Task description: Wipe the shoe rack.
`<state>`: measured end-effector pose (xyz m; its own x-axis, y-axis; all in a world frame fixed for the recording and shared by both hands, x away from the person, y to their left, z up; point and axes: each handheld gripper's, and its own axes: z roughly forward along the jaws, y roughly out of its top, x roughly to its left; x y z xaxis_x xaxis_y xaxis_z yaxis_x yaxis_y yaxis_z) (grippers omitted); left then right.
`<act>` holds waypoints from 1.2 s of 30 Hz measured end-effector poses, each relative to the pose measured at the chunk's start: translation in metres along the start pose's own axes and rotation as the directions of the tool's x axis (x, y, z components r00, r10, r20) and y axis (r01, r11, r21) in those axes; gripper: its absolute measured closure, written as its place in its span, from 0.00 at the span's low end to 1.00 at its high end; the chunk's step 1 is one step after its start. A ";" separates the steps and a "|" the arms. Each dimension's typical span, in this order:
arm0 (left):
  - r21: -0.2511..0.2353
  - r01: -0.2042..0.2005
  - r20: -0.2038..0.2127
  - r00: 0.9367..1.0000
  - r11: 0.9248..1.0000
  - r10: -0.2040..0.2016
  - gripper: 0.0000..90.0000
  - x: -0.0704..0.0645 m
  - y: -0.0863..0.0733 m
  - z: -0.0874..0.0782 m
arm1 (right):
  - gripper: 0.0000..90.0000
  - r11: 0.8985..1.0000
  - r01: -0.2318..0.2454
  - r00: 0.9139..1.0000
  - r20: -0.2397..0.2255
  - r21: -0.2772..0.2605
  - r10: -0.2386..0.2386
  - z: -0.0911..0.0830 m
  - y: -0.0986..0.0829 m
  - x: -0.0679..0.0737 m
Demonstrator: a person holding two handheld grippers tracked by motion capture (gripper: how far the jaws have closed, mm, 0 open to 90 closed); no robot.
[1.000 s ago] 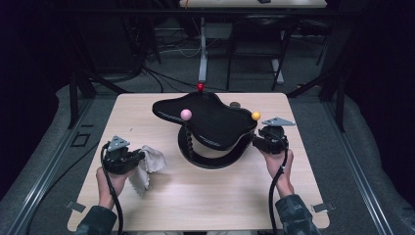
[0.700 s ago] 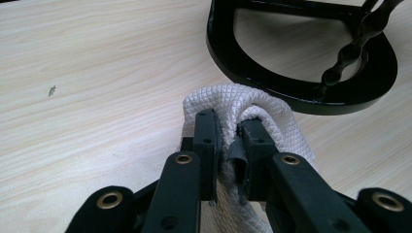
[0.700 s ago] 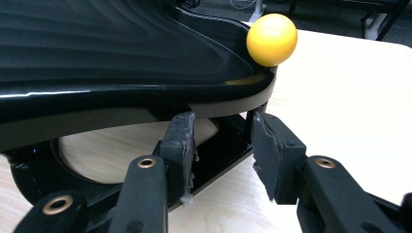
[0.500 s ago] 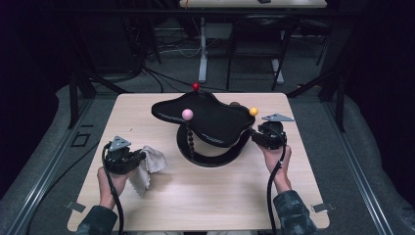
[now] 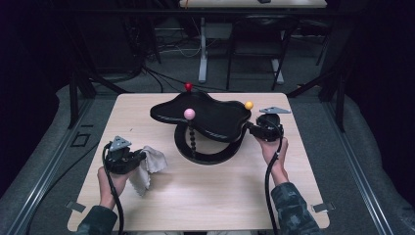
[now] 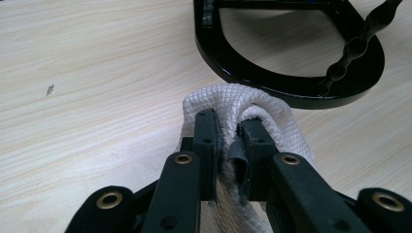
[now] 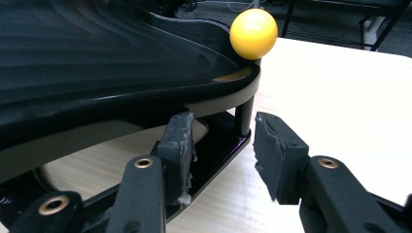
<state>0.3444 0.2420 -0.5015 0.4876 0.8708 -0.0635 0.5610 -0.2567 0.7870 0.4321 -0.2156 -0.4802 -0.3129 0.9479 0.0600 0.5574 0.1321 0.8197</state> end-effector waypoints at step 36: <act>-0.035 -0.024 0.008 1.000 0.999 0.024 0.89 0.001 0.018 0.007 | 0.50 0.998 -0.040 0.986 -0.165 -0.047 0.032 -0.022 -0.084 0.036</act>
<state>0.3594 0.2350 -0.4917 0.5062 0.8610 -0.0491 0.5251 -0.2626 0.8095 0.3571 -0.1987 -0.5339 -0.4175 0.8908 0.1793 0.5326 0.0800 0.8426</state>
